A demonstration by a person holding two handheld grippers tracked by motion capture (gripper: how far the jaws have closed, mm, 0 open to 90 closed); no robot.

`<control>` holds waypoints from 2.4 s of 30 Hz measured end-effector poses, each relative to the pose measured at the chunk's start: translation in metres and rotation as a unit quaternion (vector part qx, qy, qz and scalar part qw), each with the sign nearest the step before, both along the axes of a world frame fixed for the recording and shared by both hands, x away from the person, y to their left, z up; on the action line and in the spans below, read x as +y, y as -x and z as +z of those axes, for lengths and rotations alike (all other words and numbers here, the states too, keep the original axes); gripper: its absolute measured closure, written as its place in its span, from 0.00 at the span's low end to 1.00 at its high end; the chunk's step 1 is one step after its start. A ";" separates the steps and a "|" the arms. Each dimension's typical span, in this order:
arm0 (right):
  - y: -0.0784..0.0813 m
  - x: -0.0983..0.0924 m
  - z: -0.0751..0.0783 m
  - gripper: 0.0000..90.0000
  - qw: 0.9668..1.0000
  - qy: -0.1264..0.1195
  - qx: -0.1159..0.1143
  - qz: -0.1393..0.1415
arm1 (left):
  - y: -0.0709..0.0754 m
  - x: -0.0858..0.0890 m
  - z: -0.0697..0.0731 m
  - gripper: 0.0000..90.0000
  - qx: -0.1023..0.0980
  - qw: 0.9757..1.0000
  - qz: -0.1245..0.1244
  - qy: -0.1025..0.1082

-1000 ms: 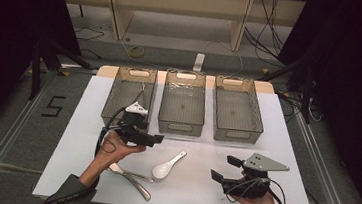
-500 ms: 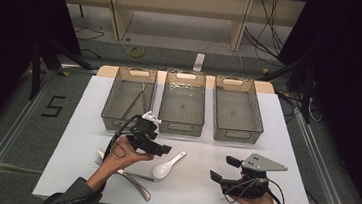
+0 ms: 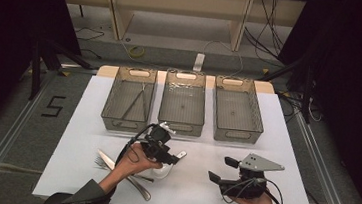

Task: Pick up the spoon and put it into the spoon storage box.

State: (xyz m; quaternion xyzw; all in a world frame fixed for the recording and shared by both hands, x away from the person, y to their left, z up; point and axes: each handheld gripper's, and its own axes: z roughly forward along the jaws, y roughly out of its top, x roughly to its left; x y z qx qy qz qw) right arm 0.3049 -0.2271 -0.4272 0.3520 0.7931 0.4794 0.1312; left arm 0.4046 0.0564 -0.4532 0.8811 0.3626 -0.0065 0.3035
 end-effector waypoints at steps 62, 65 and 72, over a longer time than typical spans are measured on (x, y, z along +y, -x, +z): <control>0.001 0.000 0.001 0.29 1.000 0.001 -0.001 0.004 | -0.004 -0.014 -0.004 0.95 -0.001 0.999 -0.034 -0.023; 0.001 0.000 0.001 0.29 1.000 0.003 0.000 0.003 | -0.006 -0.008 0.003 0.95 -0.006 1.000 -0.023 -0.003; 0.001 0.000 0.001 0.29 1.000 0.003 -0.002 0.003 | -0.015 0.006 0.020 0.95 -0.022 0.999 -0.005 0.027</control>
